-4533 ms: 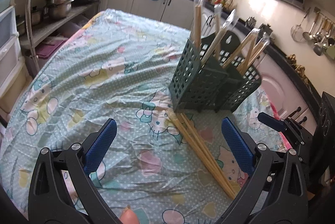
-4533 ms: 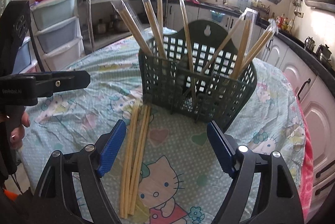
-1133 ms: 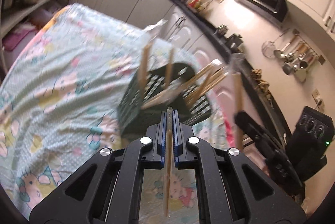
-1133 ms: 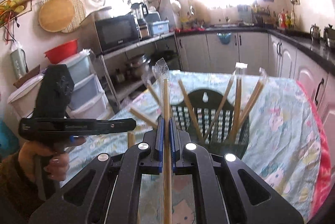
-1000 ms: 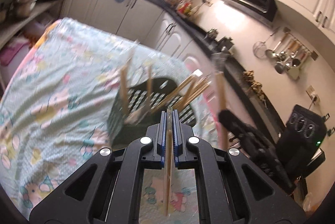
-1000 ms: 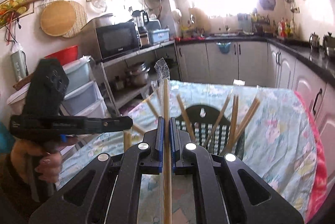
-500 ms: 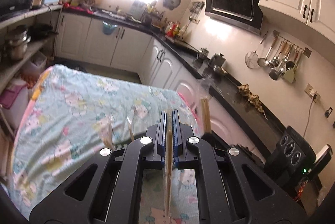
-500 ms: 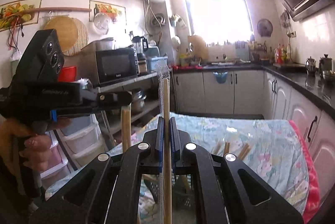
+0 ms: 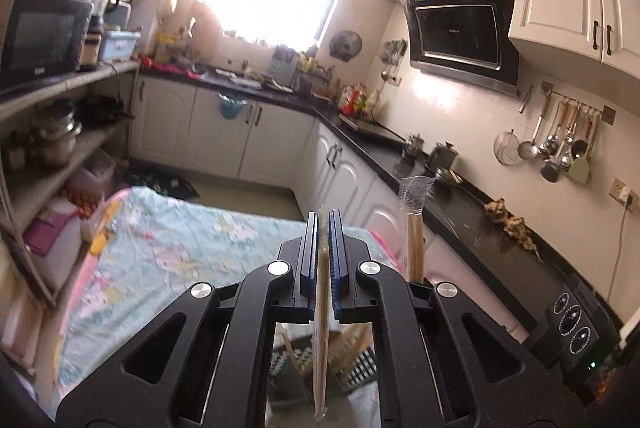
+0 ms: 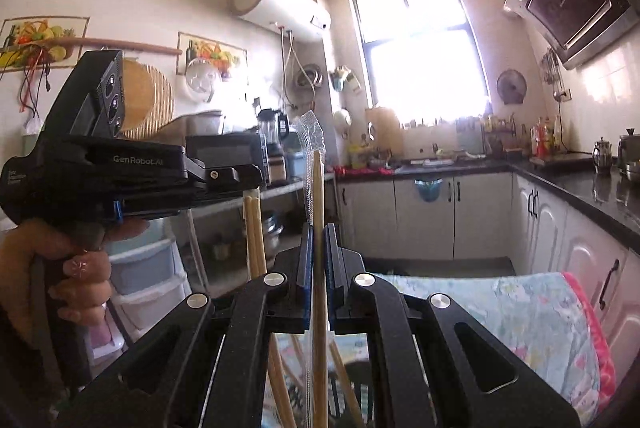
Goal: Organize utensils
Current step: 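Lower the held chopstick into the green basket with the left tool while the right tool lowers its chopstick, then open the left tool to release the chopstick while the right tool opens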
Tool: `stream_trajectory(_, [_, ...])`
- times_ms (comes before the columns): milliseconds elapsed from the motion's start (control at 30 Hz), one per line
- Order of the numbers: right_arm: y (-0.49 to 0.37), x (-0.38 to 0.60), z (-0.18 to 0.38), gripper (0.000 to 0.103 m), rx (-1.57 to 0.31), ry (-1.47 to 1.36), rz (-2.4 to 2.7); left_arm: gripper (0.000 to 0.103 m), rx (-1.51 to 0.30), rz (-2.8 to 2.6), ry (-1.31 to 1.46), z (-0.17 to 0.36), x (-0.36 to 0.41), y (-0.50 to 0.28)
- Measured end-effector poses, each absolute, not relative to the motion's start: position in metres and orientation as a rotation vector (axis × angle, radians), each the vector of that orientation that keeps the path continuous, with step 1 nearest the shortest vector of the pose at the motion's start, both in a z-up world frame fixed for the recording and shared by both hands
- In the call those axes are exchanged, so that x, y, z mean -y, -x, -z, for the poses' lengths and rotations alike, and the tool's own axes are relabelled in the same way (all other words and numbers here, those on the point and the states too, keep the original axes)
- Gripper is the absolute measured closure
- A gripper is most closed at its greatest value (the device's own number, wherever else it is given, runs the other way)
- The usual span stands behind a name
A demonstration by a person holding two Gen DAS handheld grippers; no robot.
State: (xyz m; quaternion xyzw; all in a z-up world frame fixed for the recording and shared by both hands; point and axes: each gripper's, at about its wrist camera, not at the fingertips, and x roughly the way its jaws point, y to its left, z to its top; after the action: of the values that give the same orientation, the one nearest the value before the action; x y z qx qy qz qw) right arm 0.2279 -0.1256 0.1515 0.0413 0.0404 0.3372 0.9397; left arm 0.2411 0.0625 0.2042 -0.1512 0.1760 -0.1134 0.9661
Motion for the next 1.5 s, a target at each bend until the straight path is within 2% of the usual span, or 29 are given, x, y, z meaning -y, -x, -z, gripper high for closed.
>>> stream_trajectory(800, [-0.282, 0.109, -0.082, 0.097, -0.034, -0.133, -0.526, 0.1, -0.22, 0.155, 0.23, -0.151, -0.048, -0.252])
stream_trajectory(1300, [-0.287, 0.108, -0.048, 0.096, -0.035, -0.161, -0.462, 0.1, -0.249, 0.195, 0.263, -0.121, -0.051, -0.257])
stream_trajectory(1500, [-0.285, 0.112, -0.047, 0.093, -0.042, -0.165, -0.478, 0.1, -0.276, 0.206, 0.283, -0.112, -0.055, -0.257])
